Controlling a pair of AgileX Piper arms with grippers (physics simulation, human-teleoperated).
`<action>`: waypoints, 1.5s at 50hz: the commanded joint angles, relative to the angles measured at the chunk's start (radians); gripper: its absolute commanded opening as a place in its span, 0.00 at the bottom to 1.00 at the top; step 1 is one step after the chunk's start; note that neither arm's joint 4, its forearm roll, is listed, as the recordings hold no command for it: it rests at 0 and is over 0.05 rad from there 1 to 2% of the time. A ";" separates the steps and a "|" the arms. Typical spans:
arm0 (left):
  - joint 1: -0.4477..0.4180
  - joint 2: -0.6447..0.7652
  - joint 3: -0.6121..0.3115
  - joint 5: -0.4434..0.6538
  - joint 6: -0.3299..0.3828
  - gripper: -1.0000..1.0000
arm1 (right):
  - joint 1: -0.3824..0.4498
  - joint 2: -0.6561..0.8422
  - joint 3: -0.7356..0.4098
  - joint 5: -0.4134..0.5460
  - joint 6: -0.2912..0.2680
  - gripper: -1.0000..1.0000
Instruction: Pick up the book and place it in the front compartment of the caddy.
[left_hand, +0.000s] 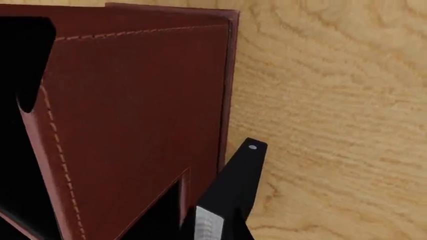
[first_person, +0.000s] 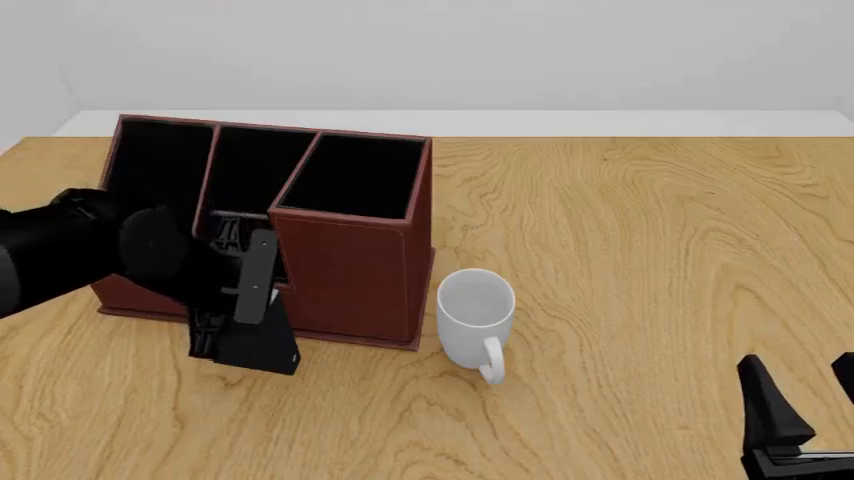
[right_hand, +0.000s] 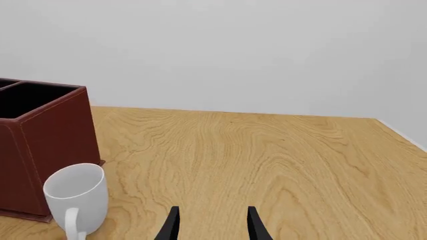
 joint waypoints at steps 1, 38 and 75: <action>-0.018 -0.011 0.020 0.007 -0.038 0.00 | 0.001 0.002 0.000 -0.002 -0.001 1.00; 0.021 -0.250 -0.115 0.314 0.026 0.00 | -0.005 -0.023 -0.020 0.015 0.034 1.00; 0.149 -0.367 -0.393 0.550 0.257 0.00 | -0.020 -0.022 -0.038 0.019 0.094 1.00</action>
